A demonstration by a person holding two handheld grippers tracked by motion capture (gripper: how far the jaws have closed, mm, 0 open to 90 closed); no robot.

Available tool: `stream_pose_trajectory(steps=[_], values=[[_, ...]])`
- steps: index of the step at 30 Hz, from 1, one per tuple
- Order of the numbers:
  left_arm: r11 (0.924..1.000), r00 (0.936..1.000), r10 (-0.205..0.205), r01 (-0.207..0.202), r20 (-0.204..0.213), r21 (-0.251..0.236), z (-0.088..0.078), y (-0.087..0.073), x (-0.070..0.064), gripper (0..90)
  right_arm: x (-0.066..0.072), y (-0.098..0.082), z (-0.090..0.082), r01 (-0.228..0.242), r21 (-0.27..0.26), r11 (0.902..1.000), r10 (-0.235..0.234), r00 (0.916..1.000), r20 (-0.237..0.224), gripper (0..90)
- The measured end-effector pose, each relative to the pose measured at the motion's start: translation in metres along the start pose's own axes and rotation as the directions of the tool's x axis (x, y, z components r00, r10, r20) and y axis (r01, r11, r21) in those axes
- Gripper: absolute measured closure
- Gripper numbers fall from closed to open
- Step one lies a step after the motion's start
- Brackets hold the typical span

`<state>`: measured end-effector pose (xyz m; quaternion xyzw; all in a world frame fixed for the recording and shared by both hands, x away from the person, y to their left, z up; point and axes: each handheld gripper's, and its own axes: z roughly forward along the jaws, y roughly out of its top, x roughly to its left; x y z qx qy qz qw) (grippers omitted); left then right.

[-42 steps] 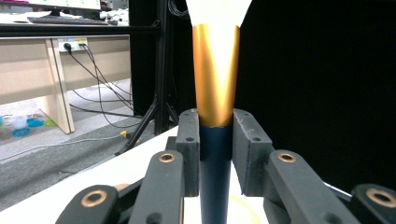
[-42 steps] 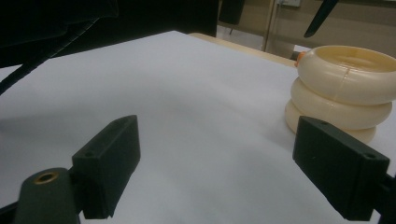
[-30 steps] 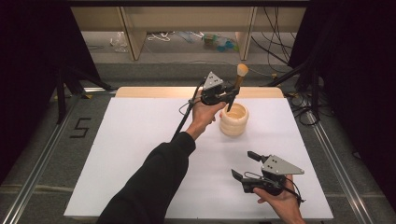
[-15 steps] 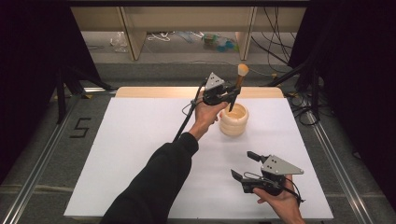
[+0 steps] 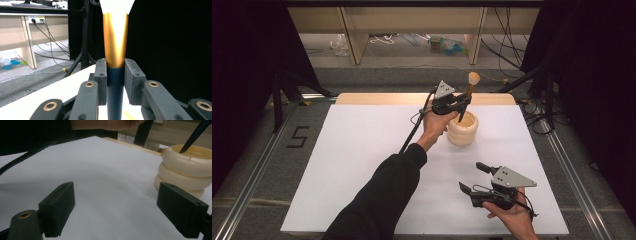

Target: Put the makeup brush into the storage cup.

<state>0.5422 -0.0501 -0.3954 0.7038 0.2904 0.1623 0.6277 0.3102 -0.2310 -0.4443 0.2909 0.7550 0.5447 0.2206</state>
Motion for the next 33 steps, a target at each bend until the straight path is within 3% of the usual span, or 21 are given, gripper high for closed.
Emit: stream_pose_trajectory(steps=[5, 8, 11, 33], values=[[0.9999, 0.9999, -0.011, 0.01, 0.008, 0.01, 0.002, -0.003, 0.001, 74.2, 0.001, 0.001, -0.002, -0.011, 0.034, 0.9994, 0.011, 0.9999, -0.001, 15.8], [0.9998, 0.9999, -0.01, 0.01, 0.009, 0.019, 0.003, -0.005, 0.001, 74.2, 0.0, 0.0, 0.0, 0.003, 0.001, 1.0, -0.003, 1.0, 0.0, 15.8], [0.9996, 0.9999, -0.013, 0.013, 0.007, 0.023, 0.004, -0.006, 0.002, 74.2, 0.0, 0.001, -0.002, 0.006, 0.022, 0.9997, -0.006, 1.0, 0.001, 15.9], [0.9964, 0.9994, -0.009, 0.006, 0.034, 0.085, 0.008, -0.018, 0.002, 74.2, 0.0, 0.001, -0.001, 0.009, 0.015, 0.9998, -0.009, 0.9999, 0.004, 15.9]])
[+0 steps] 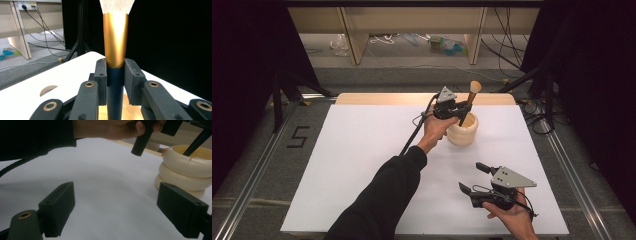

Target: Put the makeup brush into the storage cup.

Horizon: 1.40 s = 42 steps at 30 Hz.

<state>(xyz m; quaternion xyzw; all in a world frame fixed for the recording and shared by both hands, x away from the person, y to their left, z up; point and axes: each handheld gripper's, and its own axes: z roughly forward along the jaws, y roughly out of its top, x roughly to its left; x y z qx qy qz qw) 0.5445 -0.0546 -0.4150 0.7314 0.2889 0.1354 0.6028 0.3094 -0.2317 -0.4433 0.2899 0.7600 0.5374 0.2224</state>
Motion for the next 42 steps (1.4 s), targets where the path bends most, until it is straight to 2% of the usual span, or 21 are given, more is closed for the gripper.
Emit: stream_pose_trajectory(steps=[8, 18, 22, 23, 25, 28, 31, 33, 35, 38, 40, 42], values=[[0.9992, 1.0, -0.001, 0.001, -0.001, 0.04, 0.001, -0.004, 0.001, 74.1, 0.0, 0.0, 0.0, -0.004, 0.006, 1.0, 0.004, 1.0, -0.003, 15.9], [0.9931, 1.0, -0.002, 0.003, -0.006, 0.117, 0.002, -0.011, 0.004, 74.0, 0.0, 0.0, 0.0, -0.005, 0.007, 1.0, 0.005, 1.0, -0.001, 15.9], [0.9927, 0.9994, -0.034, 0.034, -0.004, 0.116, 0.001, -0.012, 0.005, 72.9, 0.0, 0.0, 0.0, -0.006, 0.008, 0.9999, 0.006, 1.0, -0.004, 15.9], [0.9922, 0.9989, -0.047, 0.047, 0.003, 0.116, 0.001, -0.011, 0.005, 71.8, 0.001, 0.0, -0.001, -0.024, 0.021, 0.9995, 0.024, 0.9997, -0.011, 15.9], [0.9934, 0.9989, -0.047, 0.046, 0.005, 0.105, -0.001, -0.009, 0.005, 67.6, 0.0, 0.0, 0.0, -0.005, 0.009, 0.9999, 0.006, 1.0, -0.004, 15.9], [0.9937, 0.9987, -0.05, 0.05, 0.004, 0.101, -0.004, -0.005, 0.003, 66.2, 0.001, 0.0, -0.001, -0.022, 0.021, 0.9995, 0.022, 0.9997, -0.006, 15.9], [0.9941, 0.999, -0.04, 0.038, 0.018, 0.101, -0.008, -0.002, 0.002, 65.9, 0.001, 0.0, -0.001, -0.022, 0.021, 0.9995, 0.022, 0.9997, -0.006, 15.9], [0.9942, 0.9991, -0.037, 0.035, 0.017, 0.102, -0.009, -0.001, 0.003, 66.1, 0.0, 0.0, 0.0, -0.004, 0.011, 0.9999, 0.004, 1.0, 0.0, 15.8], [0.9942, 0.9991, -0.039, 0.037, 0.017, 0.101, -0.009, -0.001, 0.004, 66.7, 0.001, 0.0, -0.001, -0.021, 0.021, 0.9996, 0.021, 0.9998, -0.006, 15.9], [0.9937, 0.9993, -0.037, 0.035, 0.012, 0.107, -0.009, -0.001, 0.005, 66.2, 0.001, 0.0, 0.0, -0.02, 0.023, 0.9995, 0.021, 0.9998, -0.007, 15.9], [0.9937, 0.9991, -0.04, 0.039, 0.011, 0.105, -0.01, 0.0, 0.005, 65.9, 0.0, 0.0, 0.0, -0.004, 0.011, 0.9999, 0.004, 1.0, -0.001, 15.9], [0.9943, 0.9991, -0.041, 0.04, 0.01, 0.099, -0.011, 0.001, 0.006, 65.4, 0.0, -0.001, 0.002, -0.007, -0.009, 0.9999, 0.007, 1.0, -0.006, 15.9]])
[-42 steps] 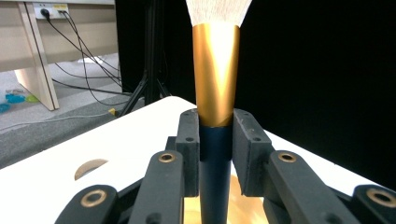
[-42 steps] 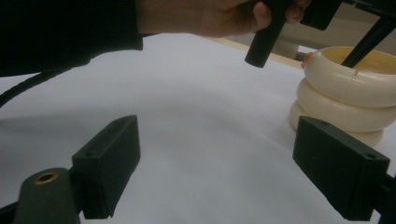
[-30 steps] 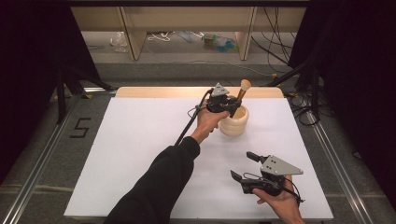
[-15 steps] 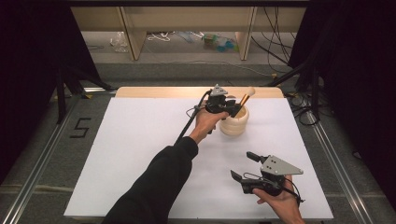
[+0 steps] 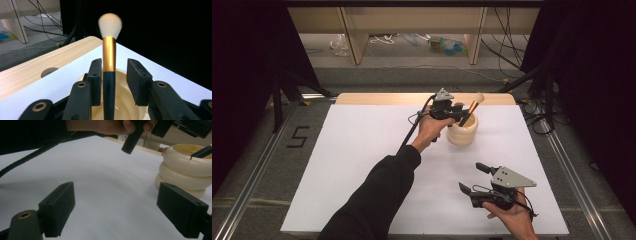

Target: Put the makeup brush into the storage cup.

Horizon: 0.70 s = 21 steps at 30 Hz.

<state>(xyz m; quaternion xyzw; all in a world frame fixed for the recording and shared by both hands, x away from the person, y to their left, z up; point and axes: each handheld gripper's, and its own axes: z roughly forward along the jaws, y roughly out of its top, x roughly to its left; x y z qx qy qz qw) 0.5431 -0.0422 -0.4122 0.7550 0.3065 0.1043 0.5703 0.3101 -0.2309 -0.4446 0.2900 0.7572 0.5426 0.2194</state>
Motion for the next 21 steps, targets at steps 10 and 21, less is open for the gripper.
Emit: stream_pose_trajectory(steps=[10, 21], values=[[1.0, 0.9999, 0.004, -0.004, 0.013, 0.003, -0.008, 0.006, -0.003, 59.0, 0.0, 0.001, -0.002, 0.003, 0.021, 0.9998, -0.003, 1.0, 0.006, 15.9], [0.9999, 0.9998, 0.006, -0.007, 0.019, 0.013, -0.029, 0.014, -0.007, 44.1, 0.0, 0.001, -0.002, 0.004, 0.021, 0.9998, -0.004, 1.0, 0.008, 15.9]])
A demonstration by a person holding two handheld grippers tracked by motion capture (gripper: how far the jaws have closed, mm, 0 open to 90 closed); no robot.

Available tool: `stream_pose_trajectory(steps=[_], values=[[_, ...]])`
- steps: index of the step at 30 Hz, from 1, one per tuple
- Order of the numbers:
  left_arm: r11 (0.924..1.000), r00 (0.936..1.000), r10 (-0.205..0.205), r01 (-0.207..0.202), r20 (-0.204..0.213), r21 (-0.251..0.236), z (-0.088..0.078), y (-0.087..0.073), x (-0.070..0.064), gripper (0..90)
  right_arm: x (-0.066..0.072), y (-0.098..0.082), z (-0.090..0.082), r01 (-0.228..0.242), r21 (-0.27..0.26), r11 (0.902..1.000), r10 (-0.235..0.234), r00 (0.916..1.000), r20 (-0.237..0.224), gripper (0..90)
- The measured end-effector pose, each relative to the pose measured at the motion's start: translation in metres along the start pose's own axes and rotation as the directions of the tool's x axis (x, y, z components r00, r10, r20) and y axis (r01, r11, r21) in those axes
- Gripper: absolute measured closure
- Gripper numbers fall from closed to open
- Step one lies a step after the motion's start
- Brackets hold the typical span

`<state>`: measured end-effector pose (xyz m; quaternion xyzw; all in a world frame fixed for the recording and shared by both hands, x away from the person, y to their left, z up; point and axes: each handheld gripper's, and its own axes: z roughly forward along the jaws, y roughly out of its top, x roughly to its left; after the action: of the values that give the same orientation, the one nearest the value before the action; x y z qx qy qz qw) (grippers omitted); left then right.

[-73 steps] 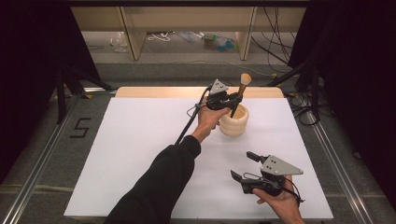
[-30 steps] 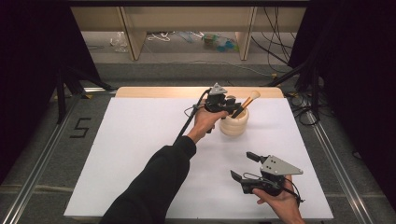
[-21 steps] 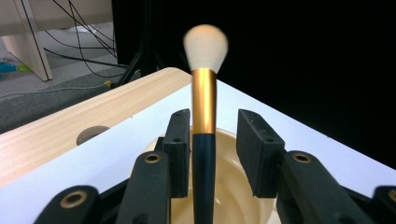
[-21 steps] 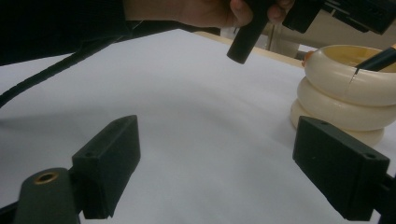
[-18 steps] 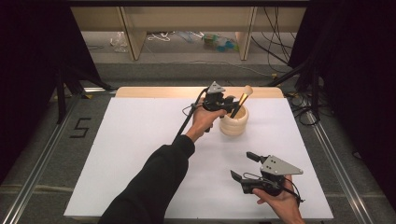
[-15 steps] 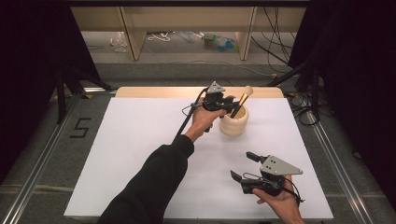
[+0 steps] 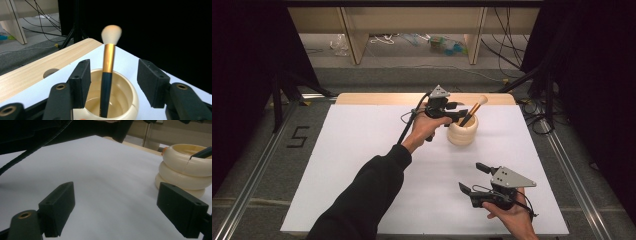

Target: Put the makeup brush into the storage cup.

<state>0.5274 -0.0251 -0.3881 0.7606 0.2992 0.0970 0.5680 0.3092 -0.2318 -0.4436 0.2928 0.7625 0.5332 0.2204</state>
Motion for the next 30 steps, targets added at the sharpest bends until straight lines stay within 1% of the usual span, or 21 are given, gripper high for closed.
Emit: stream_pose_trajectory(steps=[2, 5, 6, 8, 10, 11, 14, 16, 17, 18, 21, 22, 23, 25, 26, 27, 28, 30], values=[[1.0, 1.0, 0.008, -0.008, -0.001, 0.003, -0.005, 0.001, -0.001, 43.4, 0.0, 0.0, 0.0, 0.0, 0.001, 1.0, 0.0, 1.0, 0.0, 15.9], [0.9999, 0.9999, 0.01, -0.01, 0.001, -0.009, -0.013, 0.002, -0.002, 41.6, 0.0, 0.0, 0.0, -0.001, 0.001, 1.0, 0.001, 1.0, 0.001, 15.9], [0.9999, 0.9998, 0.016, -0.016, -0.006, -0.006, -0.017, 0.002, -0.002, 41.1, 0.0, 0.0, 0.0, -0.001, 0.001, 1.0, 0.001, 1.0, 0.002, 15.9], [0.9998, 0.9999, 0.01, -0.01, -0.005, -0.014, -0.022, 0.001, -0.002, 39.9, 0.0, 0.0, 0.0, -0.001, 0.0, 1.0, 0.001, 1.0, 0.002, 15.9], [0.9997, 0.9999, 0.014, -0.014, -0.01, -0.021, -0.029, 0.001, -0.002, 39.8, 0.0, 0.0, 0.0, -0.001, 0.001, 1.0, 0.001, 1.0, 0.001, 15.9], [0.9996, 0.9998, 0.013, -0.014, -0.011, -0.023, -0.031, 0.001, -0.002, 39.7, 0.0, 0.0, 0.001, -0.003, -0.008, 1.0, 0.003, 1.0, 0.005, 15.8], [0.9994, 0.9998, 0.013, -0.013, -0.013, -0.032, -0.04, 0.0, -0.002, 38.9, 0.0, 0.0, 0.0, -0.001, 0.0, 1.0, 0.001, 1.0, 0.001, 15.8], [0.9993, 0.9999, 0.014, -0.014, -0.008, -0.036, -0.046, -0.001, -0.002, 38.7, 0.0, 0.0, 0.0, -0.002, 0.0, 1.0, 0.002, 1.0, 0.002, 15.8], [0.9992, 0.9997, 0.02, -0.021, -0.015, -0.035, -0.05, -0.002, -0.003, 38.7, 0.0, 0.0, 0.0, -0.002, 0.001, 1.0, 0.002, 1.0, 0.001, 15.9], [0.9991, 0.9996, 0.022, -0.022, -0.016, -0.035, -0.053, -0.003, -0.003, 38.5, 0.0, 0.0, 0.001, -0.003, -0.005, 1.0, 0.003, 1.0, 0.003, 15.8], [0.9991, 0.9997, 0.021, -0.022, -0.013, -0.037, -0.063, -0.005, -0.004, 38.2, 0.0, 0.0, 0.001, -0.001, 0.001, 1.0, 0.001, 1.0, 0.001, 15.9], [0.9988, 0.9997, 0.022, -0.022, -0.011, -0.043, -0.067, -0.006, -0.004, 38.2, 0.001, 0.0, 0.002, -0.002, -0.009, 1.0, 0.003, 1.0, 0.008, 15.9], [0.9987, 0.9997, 0.022, -0.022, -0.012, -0.046, -0.069, -0.007, -0.004, 38.1, 0.002, 0.0, 0.001, -0.017, 0.005, 0.9998, 0.017, 0.9999, 0.0, 15.9], [0.9986, 0.9997, 0.02, -0.021, -0.015, -0.049, -0.075, -0.009, -0.004, 37.7, 0.002, 0.0, 0.001, -0.017, 0.004, 0.9998, 0.017, 0.9999, 0.001, 15.8], [0.9984, 0.9997, 0.019, -0.02, -0.015, -0.053, -0.079, -0.01, -0.004, 37.3, 0.001, 0.0, 0.002, -0.003, -0.006, 1.0, 0.003, 1.0, 0.008, 15.9], [0.9981, 0.9996, 0.022, -0.023, -0.015, -0.058, -0.082, -0.011, -0.004, 37.2, 0.002, 0.0, 0.001, -0.019, 0.001, 0.9998, 0.019, 0.9998, 0.002, 15.8], [0.998, 0.9997, 0.02, -0.021, -0.014, -0.06, -0.084, -0.012, -0.004, 37.2, 0.001, 0.0, 0.001, -0.003, -0.004, 1.0, 0.003, 1.0, 0.007, 15.8], [0.9976, 0.9996, 0.021, -0.022, -0.018, -0.065, -0.089, -0.014, -0.004, 37.1, 0.001, 0.0, 0.002, -0.004, -0.004, 1.0, 0.004, 1.0, 0.007, 15.9]])
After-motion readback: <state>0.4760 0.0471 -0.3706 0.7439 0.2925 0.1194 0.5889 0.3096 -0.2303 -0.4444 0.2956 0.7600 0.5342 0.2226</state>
